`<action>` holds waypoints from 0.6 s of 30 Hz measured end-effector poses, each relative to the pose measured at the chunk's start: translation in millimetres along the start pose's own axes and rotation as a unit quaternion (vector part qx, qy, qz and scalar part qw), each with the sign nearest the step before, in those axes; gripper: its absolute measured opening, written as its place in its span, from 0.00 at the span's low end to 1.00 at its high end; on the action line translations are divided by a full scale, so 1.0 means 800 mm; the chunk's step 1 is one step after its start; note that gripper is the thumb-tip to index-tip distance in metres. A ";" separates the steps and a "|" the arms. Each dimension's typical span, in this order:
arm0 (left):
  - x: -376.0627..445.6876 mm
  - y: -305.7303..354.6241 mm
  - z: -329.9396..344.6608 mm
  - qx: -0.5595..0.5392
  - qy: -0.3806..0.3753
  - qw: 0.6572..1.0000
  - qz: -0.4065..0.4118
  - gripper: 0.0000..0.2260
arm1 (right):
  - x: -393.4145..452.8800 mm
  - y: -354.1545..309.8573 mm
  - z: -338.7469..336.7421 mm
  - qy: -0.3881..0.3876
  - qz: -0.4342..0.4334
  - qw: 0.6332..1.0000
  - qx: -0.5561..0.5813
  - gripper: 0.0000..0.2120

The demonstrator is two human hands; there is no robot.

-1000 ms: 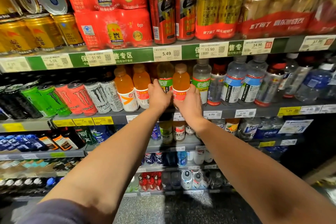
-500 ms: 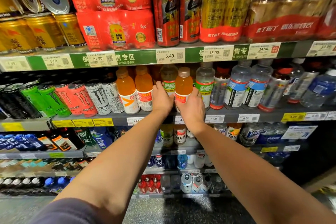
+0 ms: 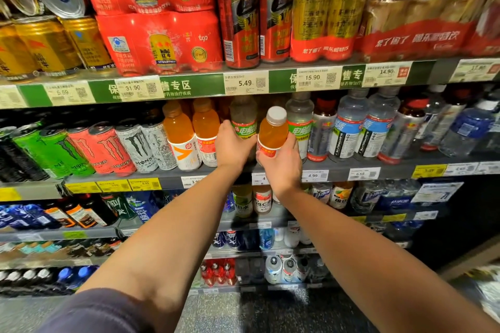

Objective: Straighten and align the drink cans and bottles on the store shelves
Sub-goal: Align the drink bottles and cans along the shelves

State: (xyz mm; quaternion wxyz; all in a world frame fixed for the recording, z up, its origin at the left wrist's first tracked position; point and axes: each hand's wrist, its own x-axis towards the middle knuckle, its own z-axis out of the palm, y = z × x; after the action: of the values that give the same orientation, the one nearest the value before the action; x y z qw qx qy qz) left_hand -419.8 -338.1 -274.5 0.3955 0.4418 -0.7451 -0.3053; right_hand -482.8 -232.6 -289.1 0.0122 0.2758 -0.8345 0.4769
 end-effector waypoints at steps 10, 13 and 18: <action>-0.050 -0.021 -0.062 -0.067 0.015 0.995 0.065 0.27 | 0.007 0.006 0.000 -0.043 -0.037 0.998 0.025 0.34; -0.056 -0.027 -0.083 -0.098 0.034 0.994 0.040 0.30 | 0.016 -0.002 0.008 -0.074 -0.043 0.996 0.031 0.33; -0.056 -0.043 -0.121 -0.167 0.035 0.985 -0.025 0.26 | 0.032 -0.030 0.029 -0.147 -0.048 0.988 0.018 0.32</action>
State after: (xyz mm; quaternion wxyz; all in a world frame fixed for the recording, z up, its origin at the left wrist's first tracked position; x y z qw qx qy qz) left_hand -309.3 -322.2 -267.9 0.4817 0.3983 -0.6585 -0.4192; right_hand -487.3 -272.4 -275.4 -0.0923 0.3828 -0.8045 0.4447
